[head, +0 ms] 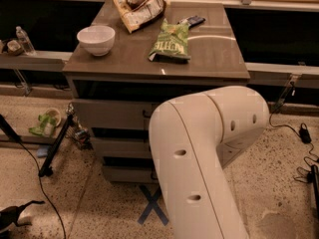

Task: Close middle drawer

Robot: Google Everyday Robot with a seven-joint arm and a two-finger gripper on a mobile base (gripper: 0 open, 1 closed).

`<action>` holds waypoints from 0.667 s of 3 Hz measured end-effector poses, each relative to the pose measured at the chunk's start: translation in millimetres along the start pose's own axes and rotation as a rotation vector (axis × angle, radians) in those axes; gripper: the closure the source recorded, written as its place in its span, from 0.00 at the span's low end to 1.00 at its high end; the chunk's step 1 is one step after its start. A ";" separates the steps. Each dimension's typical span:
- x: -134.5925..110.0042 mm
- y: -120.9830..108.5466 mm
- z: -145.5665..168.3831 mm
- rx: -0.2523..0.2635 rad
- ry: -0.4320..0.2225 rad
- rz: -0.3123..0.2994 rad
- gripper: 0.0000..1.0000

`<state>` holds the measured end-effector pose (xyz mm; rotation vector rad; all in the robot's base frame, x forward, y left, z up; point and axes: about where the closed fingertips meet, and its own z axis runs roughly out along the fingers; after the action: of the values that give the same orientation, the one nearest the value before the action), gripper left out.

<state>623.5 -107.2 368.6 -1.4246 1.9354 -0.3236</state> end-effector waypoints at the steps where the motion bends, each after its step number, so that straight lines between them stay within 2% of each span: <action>1: 0.1 0.8 -0.7 0.000 0.000 0.000 0.37; 2: 3.0 -0.3 -23.5 0.009 0.017 0.011 0.60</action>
Offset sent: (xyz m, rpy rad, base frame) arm -0.1429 -0.0738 0.1521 -0.0645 -0.0019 -0.2040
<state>607.7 -114.7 384.6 -1.4090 1.9523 -0.3405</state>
